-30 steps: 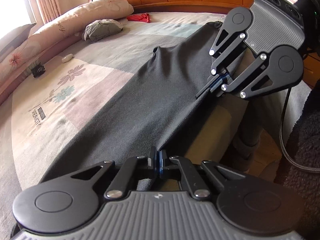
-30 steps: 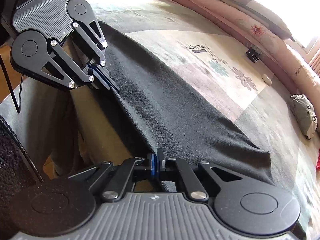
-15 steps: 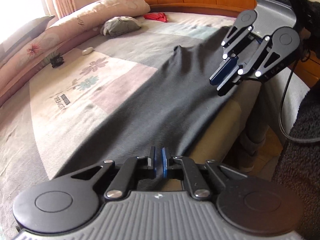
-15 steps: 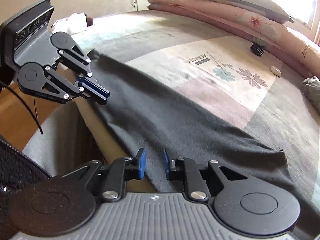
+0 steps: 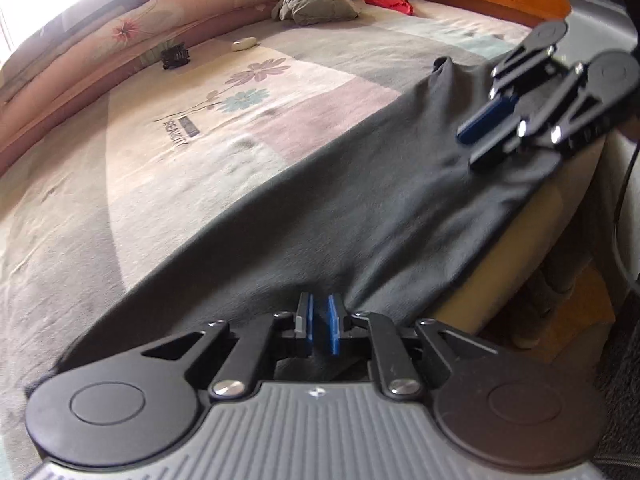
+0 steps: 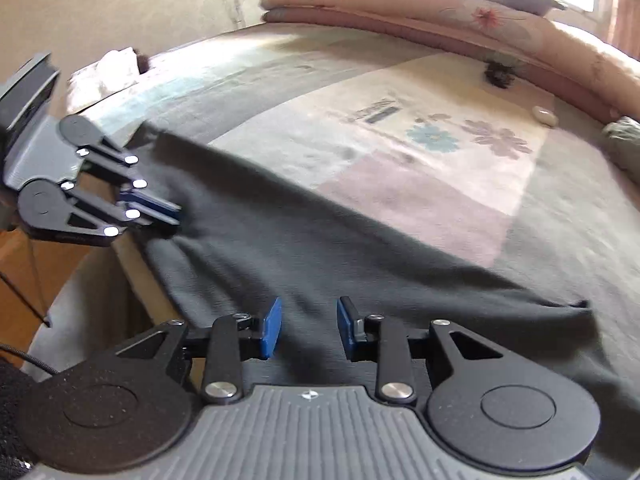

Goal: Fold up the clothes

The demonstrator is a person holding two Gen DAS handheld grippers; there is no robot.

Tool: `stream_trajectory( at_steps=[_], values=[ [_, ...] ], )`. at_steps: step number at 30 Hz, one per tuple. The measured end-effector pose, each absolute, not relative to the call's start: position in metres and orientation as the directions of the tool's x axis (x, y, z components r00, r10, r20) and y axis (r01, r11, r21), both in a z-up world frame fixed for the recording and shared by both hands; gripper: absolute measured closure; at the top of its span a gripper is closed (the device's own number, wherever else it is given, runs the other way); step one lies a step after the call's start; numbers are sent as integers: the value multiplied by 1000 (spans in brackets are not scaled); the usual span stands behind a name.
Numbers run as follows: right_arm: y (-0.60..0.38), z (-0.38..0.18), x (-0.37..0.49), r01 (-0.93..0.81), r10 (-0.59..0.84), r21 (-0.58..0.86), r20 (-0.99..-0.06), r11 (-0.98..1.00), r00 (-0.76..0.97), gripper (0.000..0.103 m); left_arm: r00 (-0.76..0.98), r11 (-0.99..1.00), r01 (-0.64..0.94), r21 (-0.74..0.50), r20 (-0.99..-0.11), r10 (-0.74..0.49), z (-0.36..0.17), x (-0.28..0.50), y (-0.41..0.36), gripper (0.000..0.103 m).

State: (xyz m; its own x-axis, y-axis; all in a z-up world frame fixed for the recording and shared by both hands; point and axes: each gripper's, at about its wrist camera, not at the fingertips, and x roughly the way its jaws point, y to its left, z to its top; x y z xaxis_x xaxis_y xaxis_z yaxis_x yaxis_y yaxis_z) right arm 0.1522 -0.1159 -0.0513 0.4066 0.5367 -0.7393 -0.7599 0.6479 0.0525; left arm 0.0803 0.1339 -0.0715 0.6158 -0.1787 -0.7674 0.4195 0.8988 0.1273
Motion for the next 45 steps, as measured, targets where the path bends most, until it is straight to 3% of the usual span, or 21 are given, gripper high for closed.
stream_trajectory(
  at_steps=[6,11,17,20,25,29,31,36,41,45],
  values=[
    [-173,-58,215,-515,389,71,-744,854,543,68,656,938,326,116,-742,-136,-68,96,151,92],
    [-177,-83,243,-455,327,41,-753,889,572,68,658,968,245,60,-743,-121,-76,108,169,90],
    [-188,-77,254,-393,261,-1,-747,920,612,68,666,977,181,115,-745,-36,-75,101,182,90],
    [-205,-69,240,-346,221,-16,-742,938,633,64,665,978,161,129,-746,-11,-74,100,187,89],
    [-231,-72,213,-320,195,-26,-743,947,640,48,663,980,157,120,-748,-15,-61,103,182,91],
    [-244,-75,202,-285,165,-37,-743,958,649,47,689,976,217,25,-712,-135,-32,110,161,90],
    [-248,-71,197,-277,173,-27,-721,961,671,42,686,963,266,-45,-693,-222,-18,119,143,88],
    [-257,-78,190,-262,124,-84,-717,961,686,41,623,883,446,-145,-658,-423,-7,153,69,87],
    [-278,-83,176,-245,136,-51,-715,968,686,37,512,800,568,-194,-677,-528,-32,188,-10,86],
    [-295,-89,167,-245,161,-18,-710,969,685,31,434,781,566,-264,-710,-554,-65,215,-48,86]
  ],
)
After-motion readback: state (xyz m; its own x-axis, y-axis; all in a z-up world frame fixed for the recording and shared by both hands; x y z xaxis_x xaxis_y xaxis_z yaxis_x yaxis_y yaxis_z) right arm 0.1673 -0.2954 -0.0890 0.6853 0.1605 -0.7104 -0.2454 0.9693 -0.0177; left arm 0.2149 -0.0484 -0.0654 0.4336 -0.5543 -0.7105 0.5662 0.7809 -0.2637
